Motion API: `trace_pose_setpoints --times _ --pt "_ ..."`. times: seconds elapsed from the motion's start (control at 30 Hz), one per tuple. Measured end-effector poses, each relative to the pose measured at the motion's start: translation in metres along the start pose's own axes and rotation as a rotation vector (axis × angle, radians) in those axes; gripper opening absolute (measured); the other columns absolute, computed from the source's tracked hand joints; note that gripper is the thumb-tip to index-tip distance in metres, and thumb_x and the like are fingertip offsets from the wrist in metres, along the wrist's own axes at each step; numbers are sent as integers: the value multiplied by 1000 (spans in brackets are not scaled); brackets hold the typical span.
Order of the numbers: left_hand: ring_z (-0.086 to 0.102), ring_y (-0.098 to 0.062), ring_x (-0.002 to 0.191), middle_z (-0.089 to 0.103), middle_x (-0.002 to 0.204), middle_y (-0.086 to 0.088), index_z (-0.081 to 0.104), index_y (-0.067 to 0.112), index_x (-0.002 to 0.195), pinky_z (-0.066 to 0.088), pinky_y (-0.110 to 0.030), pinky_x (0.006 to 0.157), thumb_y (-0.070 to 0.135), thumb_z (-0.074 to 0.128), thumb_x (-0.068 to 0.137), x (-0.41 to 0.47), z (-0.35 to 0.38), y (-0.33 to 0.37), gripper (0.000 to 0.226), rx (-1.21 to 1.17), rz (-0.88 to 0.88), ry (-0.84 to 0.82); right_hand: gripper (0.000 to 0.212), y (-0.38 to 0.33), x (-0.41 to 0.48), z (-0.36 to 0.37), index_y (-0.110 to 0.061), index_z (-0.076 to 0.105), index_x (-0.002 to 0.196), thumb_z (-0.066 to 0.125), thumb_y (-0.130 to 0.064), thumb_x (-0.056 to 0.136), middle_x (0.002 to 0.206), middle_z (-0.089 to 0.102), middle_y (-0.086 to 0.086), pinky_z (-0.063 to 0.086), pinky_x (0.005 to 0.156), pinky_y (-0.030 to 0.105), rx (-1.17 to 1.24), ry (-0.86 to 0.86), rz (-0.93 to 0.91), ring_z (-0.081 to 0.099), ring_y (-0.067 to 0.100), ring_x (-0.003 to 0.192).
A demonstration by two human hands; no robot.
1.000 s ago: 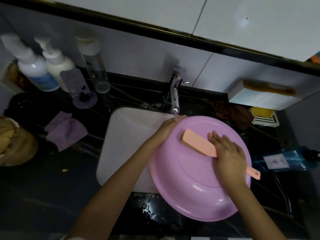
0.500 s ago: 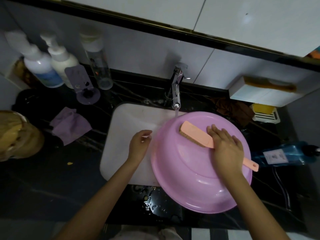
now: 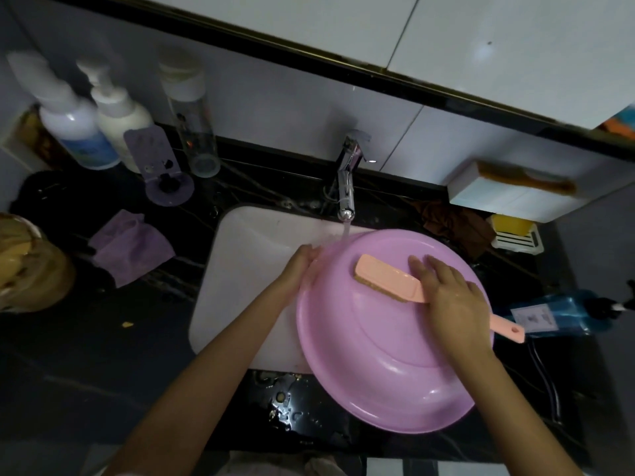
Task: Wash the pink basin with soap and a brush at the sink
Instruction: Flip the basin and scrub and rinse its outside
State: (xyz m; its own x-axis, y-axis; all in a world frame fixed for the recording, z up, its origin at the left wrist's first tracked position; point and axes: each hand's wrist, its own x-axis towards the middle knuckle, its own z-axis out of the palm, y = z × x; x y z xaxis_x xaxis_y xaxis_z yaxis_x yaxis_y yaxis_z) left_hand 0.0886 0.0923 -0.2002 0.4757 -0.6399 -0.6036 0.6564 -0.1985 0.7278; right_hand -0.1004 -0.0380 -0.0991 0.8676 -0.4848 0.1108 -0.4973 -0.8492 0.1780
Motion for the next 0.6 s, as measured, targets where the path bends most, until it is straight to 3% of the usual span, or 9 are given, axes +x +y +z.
trace_pose_setpoints --times 0.1,0.2,0.3,0.37,0.47,0.53,0.6 --pt "58 -16 75 64 85 -6 61 12 100 44 -22 65 31 17 100 16 13 13 49 -38 -22 -51 60 7 3 6 -16 57 131 46 -7 73 132 57 12 49 86 48 104 10 -41 59 35 114" --pt "60 -13 67 66 76 -5 61 13 93 44 -17 58 34 18 100 20 21 14 49 36 -39 -60 57 2 5 7 -15 61 126 37 -11 75 129 60 10 49 88 46 103 58 -17 60 34 113" --pt "61 -24 88 67 99 -11 63 16 99 46 -28 75 40 38 88 19 24 11 37 177 -1 -48 58 -8 8 7 -12 67 118 30 -14 73 121 65 11 51 85 45 93 75 36 64 34 106" --pt "59 -24 106 65 116 -8 65 22 102 45 -36 95 45 40 81 17 27 4 40 323 91 -19 57 -10 6 8 -10 67 117 31 -11 73 119 65 12 52 84 45 83 72 59 65 34 105" --pt "42 -11 130 47 142 7 51 31 132 26 -33 113 43 34 80 5 40 3 56 355 215 -63 52 -8 0 15 -9 62 124 49 2 74 125 62 12 50 87 47 97 69 100 61 35 111" --pt "39 -8 132 44 144 6 47 25 137 26 -26 111 31 35 84 2 45 7 55 371 312 -105 58 -7 -4 17 -10 59 127 61 8 72 129 59 12 47 91 48 114 30 125 58 35 115" --pt "49 -10 121 55 132 1 53 14 133 37 -17 99 16 36 93 5 44 15 43 263 300 -141 55 -7 -1 16 -10 60 126 57 7 73 128 60 12 48 90 48 103 41 113 59 35 114"
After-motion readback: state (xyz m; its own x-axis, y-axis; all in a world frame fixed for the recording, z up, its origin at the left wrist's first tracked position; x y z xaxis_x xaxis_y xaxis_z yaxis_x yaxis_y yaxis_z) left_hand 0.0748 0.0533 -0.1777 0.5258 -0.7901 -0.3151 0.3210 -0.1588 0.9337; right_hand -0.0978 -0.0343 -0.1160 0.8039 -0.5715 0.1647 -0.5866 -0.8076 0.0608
